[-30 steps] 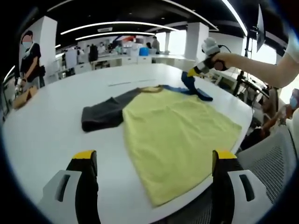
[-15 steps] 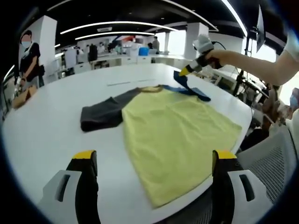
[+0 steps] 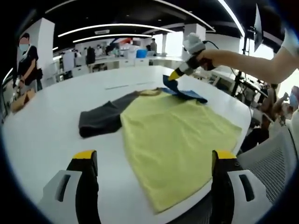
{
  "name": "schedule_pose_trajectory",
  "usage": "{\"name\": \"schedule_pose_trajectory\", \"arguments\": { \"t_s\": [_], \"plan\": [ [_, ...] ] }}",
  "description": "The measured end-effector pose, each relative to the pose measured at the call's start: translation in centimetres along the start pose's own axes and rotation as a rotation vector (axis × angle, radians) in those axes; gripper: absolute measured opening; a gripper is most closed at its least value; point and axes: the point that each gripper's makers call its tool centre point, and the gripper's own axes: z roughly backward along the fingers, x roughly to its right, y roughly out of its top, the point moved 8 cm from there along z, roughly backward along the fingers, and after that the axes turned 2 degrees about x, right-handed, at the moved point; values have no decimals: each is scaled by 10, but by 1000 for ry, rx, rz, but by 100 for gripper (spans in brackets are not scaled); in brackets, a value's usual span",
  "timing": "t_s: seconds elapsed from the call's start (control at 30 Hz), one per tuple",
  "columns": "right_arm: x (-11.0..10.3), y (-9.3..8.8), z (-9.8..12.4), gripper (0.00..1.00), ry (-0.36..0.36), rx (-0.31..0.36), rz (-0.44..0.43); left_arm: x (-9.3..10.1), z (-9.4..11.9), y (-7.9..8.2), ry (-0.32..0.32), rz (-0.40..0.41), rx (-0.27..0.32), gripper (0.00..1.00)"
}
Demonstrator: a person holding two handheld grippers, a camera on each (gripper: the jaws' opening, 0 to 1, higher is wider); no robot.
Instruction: Fold the garment on the visible template until the final outline fits inside the template.
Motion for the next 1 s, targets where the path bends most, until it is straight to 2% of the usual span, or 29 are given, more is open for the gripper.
{"name": "schedule_pose_trajectory", "arguments": {
  "t_s": [0.57,1.0],
  "plan": [
    [-19,12,-22,0,36,3,11,-6,5,-3,15,-1,-9,97],
    [-41,31,-33,0,93,41,24,-8,5,-7,23,8,-21,97]
  ]
}}
